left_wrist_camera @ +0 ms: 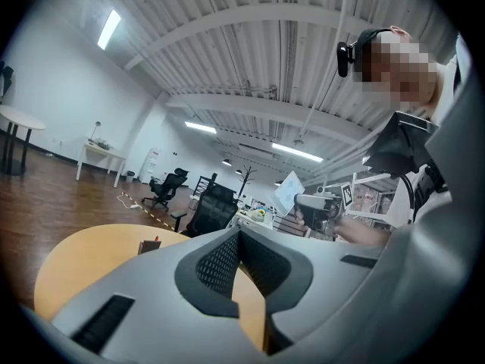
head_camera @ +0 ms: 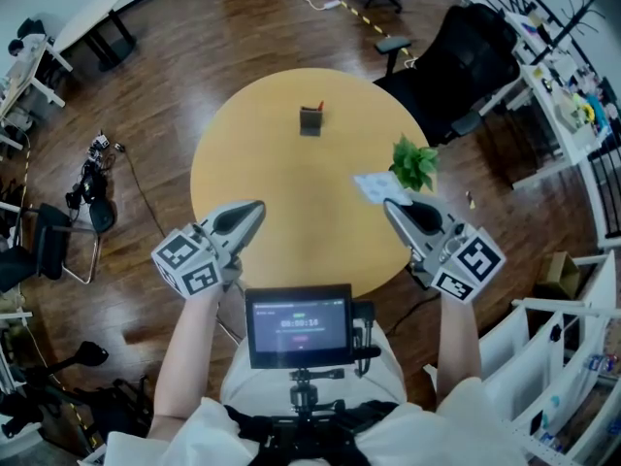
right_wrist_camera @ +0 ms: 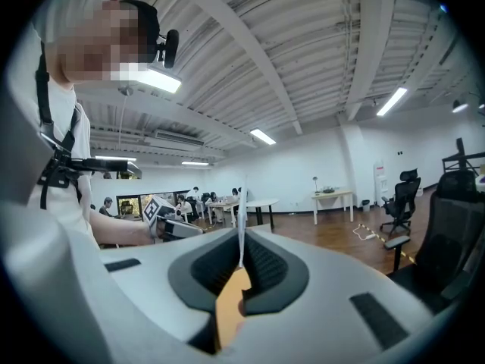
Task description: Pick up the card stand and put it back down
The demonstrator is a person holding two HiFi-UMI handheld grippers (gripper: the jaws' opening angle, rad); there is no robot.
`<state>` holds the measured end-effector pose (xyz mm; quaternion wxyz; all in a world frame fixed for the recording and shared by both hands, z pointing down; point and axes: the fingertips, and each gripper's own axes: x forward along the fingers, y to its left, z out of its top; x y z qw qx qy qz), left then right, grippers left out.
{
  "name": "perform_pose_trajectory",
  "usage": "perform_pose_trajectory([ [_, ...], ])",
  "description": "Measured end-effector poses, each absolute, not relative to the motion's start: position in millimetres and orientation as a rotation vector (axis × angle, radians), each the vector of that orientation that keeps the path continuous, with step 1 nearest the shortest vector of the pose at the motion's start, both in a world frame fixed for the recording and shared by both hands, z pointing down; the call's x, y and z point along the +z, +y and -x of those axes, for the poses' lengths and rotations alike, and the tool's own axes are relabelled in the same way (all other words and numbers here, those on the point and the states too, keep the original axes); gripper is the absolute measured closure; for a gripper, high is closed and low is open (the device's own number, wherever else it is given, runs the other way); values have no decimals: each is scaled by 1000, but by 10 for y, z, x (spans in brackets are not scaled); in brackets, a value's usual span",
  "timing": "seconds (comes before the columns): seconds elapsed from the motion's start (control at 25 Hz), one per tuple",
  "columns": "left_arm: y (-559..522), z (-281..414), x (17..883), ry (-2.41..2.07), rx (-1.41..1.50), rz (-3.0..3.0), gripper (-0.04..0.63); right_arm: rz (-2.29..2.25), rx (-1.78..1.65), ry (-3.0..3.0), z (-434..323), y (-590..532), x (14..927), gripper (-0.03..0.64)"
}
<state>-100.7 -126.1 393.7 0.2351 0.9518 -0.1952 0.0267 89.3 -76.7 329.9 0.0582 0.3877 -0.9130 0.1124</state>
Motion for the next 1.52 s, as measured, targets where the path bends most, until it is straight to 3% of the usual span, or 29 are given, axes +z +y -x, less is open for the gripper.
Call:
perform_pose_trajectory([
  [0.72, -745, 244, 3993, -590, 18, -2608, 598, -1021, 317, -2781, -1460, -407, 3435, 592],
  [1.52, -742, 586, 4210, -737, 34, -2515, 599, -917, 348, -2765, -1297, -478, 3764, 592],
])
